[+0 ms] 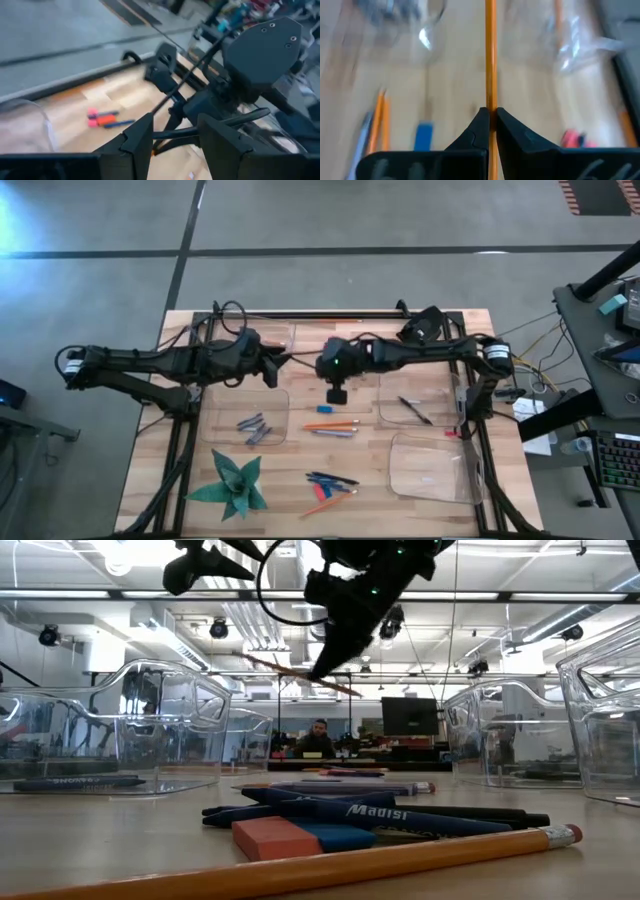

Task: Sort crayons/erasers/pens/pencils in bins
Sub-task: Put the pencil into the top left transparent bin

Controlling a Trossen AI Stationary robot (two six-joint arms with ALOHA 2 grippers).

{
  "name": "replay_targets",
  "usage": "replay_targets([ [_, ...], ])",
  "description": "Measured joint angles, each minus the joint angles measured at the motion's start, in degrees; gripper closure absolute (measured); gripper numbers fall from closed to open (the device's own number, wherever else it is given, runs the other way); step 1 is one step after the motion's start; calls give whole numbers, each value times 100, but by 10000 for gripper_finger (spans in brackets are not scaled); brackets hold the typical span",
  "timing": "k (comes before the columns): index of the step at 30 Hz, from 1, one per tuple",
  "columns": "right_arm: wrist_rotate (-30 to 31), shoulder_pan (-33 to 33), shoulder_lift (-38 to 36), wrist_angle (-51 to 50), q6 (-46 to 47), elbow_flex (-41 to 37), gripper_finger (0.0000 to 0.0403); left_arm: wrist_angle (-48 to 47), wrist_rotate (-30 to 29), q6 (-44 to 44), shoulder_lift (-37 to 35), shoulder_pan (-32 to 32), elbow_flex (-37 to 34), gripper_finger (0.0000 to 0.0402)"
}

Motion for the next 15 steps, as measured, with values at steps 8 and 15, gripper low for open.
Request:
replay_targets([
  [8,4,-667,50,837,-34,24,393,224,-408,835,-226,-2,-20,261],
  [15,-95,-1226,2,1292,-145,576,394,341,-1115,1280,-384,16,-47,261],
])
